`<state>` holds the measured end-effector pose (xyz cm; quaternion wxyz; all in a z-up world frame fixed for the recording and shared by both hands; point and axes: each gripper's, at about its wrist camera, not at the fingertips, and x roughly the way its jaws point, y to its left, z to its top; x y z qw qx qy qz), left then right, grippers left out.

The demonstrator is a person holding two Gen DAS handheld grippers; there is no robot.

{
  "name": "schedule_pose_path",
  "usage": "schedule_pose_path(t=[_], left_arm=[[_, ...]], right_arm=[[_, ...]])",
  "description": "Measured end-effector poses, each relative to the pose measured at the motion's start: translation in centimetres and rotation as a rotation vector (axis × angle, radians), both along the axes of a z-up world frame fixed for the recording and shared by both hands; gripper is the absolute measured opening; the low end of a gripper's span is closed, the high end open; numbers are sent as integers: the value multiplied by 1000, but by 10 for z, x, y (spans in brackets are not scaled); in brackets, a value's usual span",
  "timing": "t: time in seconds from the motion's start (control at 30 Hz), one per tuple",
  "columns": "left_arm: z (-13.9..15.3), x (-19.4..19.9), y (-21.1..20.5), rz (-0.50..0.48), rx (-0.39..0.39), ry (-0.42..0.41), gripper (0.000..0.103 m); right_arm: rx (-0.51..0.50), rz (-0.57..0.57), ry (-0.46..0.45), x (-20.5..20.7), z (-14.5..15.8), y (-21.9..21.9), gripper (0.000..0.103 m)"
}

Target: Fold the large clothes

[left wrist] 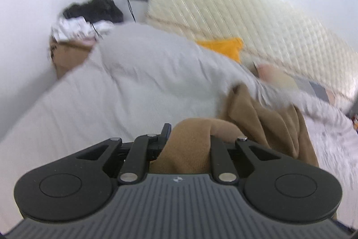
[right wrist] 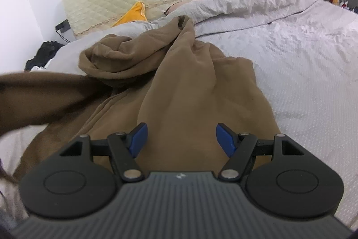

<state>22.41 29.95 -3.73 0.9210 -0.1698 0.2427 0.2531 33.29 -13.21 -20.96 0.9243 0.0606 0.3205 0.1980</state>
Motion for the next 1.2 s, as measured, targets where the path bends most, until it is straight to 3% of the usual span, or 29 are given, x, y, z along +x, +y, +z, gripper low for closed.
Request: schedule_pose_path(t=[0.1,0.23,0.4,0.6,0.7,0.9,1.03,1.2], left_arm=[[31,19,40,25,52,3,16],[64,53,108,82,49,2,16],[72,100,198,201,64,41,16],[6,155,280,281,36,166,16],[-38,179,304,292,84,272,17],[-108,192,331,353,0,385,18],[-121,192,334,361,-8,392,18],[-110,181,332,369,-54,353,24]], right_arm=[[-18,-12,-8,1,1,4,70],[-33,-9,-20,3,3,13,70],[-100,9,-81,7,5,31,70],[-3,16,-10,34,-6,40,70],[-5,-7,24,46,-13,48,70],[-11,5,94,61,-32,64,72],[-11,0,91,66,-34,69,72],[-5,0,93,65,-34,67,72]])
